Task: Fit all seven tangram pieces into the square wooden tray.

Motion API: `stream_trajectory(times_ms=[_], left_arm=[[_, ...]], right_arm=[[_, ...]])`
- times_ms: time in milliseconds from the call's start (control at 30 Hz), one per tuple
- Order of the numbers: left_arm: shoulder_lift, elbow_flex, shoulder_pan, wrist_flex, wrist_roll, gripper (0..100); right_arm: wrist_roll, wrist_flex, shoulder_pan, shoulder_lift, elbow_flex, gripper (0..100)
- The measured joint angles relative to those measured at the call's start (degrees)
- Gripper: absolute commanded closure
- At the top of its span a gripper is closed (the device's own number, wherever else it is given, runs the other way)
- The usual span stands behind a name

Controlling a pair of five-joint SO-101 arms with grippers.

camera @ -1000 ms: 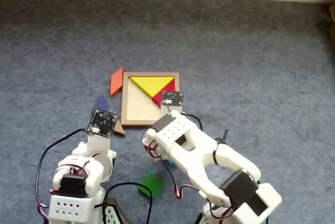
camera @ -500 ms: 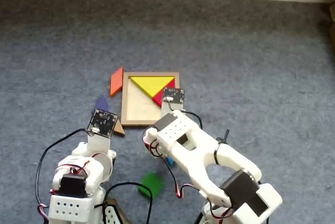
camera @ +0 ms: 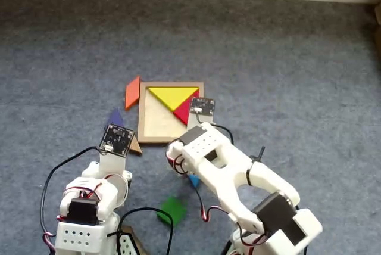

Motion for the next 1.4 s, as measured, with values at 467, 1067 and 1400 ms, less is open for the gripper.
stream_trajectory(times_ms=[467, 1067, 1400], left_arm=[[0.00, 0.00, 0.00, 0.00, 0.00, 99], [0.00, 0.00, 0.00, 0.00, 0.00, 99], [0.00, 0.00, 0.00, 0.00, 0.00, 99]], right_arm=[[0.00, -0.35, 0.62, -0.18, 1.05, 82.9], [0.00, 0.00, -0.88, -0.44, 1.49, 82.9], [0.00, 0.88, -0.88, -0.35, 1.49, 86.5]])
